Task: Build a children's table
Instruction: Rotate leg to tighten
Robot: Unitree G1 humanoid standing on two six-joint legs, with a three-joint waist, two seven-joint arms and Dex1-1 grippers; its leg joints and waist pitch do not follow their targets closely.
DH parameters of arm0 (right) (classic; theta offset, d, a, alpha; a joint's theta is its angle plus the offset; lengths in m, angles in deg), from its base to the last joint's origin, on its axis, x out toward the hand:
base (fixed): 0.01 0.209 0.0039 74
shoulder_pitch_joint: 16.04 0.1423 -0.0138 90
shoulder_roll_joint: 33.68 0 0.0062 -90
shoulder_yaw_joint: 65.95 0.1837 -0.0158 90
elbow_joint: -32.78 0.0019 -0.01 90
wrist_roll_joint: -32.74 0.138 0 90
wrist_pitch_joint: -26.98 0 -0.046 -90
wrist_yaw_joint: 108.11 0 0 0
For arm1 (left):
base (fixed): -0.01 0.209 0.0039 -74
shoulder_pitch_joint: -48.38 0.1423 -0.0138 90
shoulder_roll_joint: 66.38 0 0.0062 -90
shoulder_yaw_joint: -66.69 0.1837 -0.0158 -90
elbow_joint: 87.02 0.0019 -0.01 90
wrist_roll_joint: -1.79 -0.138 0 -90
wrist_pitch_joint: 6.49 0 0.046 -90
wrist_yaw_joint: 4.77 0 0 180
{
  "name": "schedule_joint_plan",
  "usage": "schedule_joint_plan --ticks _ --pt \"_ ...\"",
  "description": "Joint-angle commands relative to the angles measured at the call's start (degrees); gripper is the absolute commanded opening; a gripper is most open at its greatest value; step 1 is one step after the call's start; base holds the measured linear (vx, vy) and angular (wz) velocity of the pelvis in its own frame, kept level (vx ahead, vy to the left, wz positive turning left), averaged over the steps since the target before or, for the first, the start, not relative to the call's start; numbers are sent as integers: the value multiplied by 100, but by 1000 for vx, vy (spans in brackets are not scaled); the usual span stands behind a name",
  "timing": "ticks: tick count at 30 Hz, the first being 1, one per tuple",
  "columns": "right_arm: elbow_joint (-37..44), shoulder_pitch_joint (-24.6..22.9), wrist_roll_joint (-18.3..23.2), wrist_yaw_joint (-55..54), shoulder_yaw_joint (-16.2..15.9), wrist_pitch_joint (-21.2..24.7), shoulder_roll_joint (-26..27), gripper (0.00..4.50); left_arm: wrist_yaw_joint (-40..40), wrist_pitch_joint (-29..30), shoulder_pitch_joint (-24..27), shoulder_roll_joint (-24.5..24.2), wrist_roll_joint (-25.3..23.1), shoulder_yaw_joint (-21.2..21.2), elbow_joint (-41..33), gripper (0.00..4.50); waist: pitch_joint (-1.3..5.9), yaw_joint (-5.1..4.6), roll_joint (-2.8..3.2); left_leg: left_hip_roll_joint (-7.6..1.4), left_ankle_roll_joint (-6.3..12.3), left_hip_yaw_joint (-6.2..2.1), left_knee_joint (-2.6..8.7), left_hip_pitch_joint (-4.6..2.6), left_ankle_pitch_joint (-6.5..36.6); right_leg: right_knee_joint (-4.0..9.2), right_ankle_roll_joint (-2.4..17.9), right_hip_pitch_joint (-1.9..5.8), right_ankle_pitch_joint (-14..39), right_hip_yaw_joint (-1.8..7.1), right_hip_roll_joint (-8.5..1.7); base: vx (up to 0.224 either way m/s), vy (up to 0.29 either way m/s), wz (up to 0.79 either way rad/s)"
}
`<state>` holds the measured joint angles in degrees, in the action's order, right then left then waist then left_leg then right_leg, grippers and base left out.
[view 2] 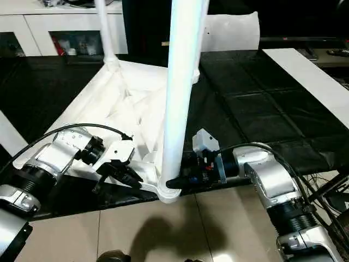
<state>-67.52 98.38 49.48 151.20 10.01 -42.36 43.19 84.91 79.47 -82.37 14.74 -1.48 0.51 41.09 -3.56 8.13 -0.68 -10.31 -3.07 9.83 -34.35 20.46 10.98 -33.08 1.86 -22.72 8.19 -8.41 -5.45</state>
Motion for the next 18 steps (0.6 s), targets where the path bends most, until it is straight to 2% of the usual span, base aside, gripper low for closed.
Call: schedule_joint_plan --ticks 1,3,5,6,7,8,9,10,11,12,13,14,15,16,17,18 --pt "159 -21 265 165 -14 164 8 200 -53 -6 -99 68 -20 52 34 0 445 -57 11 -390 148 -97 422 -72 1118 404 796 314 2091 415 -479 0 0 0" --pt "267 -109 343 -92 69 332 137 196 -213 100 -79 103 -10 -21 42 0 448 -54 5 -381 136 -94 420 -70 1111 403 795 315 2078 414 -479 0 0 0" --pt "433 -318 294 -914 253 450 528 192 -778 468 -41 227 -36 -207 26 0 415 -74 21 -380 43 -109 439 -76 1280 441 712 299 2348 407 -494 0 0 0" --pt "430 -352 197 -1237 295 448 668 191 -996 675 -36 280 -47 -273 5 0 419 -99 13 -354 -32 -114 441 -90 1376 481 573 309 2641 385 -496 0 0 0" --pt "368 -354 32 -1678 344 427 852 191 -1205 864 -18 354 -15 -360 -36 0 405 -104 13 -334 -42 -117 436 -111 1449 523 513 287 2841 364 -495 0 0 0" --pt "357 -354 6 -1749 352 424 881 191 -1238 894 -15 365 -10 -373 -42 0 374 -151 16 -301 -93 -121 422 -120 1593 588 356 274 3259 316 -489 0 0 0" --pt "299 -344 -122 -2073 386 413 1013 191 -1377 1027 -1 419 20 -437 -74 0 366 -180 20 -296 -127 -133 420 -131 1671 621 276 266 3439 296 -490 0 0 0" --pt "112 -252 -325 -2957 564 463 1431 191 -1895 1245 25 581 6 -579 -153 0 358 -258 20 -285 -167 -151 404 -156 1828 682 138 252 3703 241 -487 0 0 0" --pt "112 -252 -325 -2957 564 463 1431 191 -1895 1245 25 581 6 -579 -153 0 344 -361 37 -279 -217 -186 386 -163 2071 744 44 248 3877 145 -481 0 0 0" --pt "35 -190 -386 -3501 683 579 1726 191 -2306 1461 26 730 -3 -696 -194 0 336 -482 39 -300 -213 -228 384 -128 2299 782 -103 306 3950 56 -468 0 0 0" --pt "23 -178 -399 -3611 702 609 1789 189 -2397 1513 24 765 -4 -723 -201 0 340 -527 80 -335 -203 -234 397 -154 2415 792 -97 308 3868 42 -461 0 0 0" --pt "-14 -135 -472 -3949 734 659 1980 188 -2699 1687 1 879 -6 -818 -199 0 357 -634 125 -393 -204 -273 425 -139 2591 769 -44 369 3588 -9 -477 0 0 0" --pt "-67 -74 -501 -4376 833 806 2236 188 -3014 1873 -39 1006 -14 -907 -194 0 359 -690 134 -439 -217 -307 467 -98 2706 732 -21 417 3426 -13 -475 0 0 0" --pt "-67 -74 -501 -4376 833 806 2236 188 -3014 1873 -39 1006 -14 -907 -194 0 370 -757 148 -495 -239 -348 536 -44 2881 650 20 473 3132 30 -483 0 0 0" --pt "-121 -14 -532 -4811 927 918 2496 188 -3424 2040 -85 1159 -32 -1027 -192 0 370 -769 137 -473 -233 -326 532 -87 2932 669 42 429 3077 67 -482 0 0 0" --pt "-219 74 -583 -5238 1014 979 2744 188 -3754 2179 -139 1306 -40 -1128 -211 0 356 -815 80 -363 -244 -263 450 -168 2794 738 188 310 3217 94 -533 0 0 0"
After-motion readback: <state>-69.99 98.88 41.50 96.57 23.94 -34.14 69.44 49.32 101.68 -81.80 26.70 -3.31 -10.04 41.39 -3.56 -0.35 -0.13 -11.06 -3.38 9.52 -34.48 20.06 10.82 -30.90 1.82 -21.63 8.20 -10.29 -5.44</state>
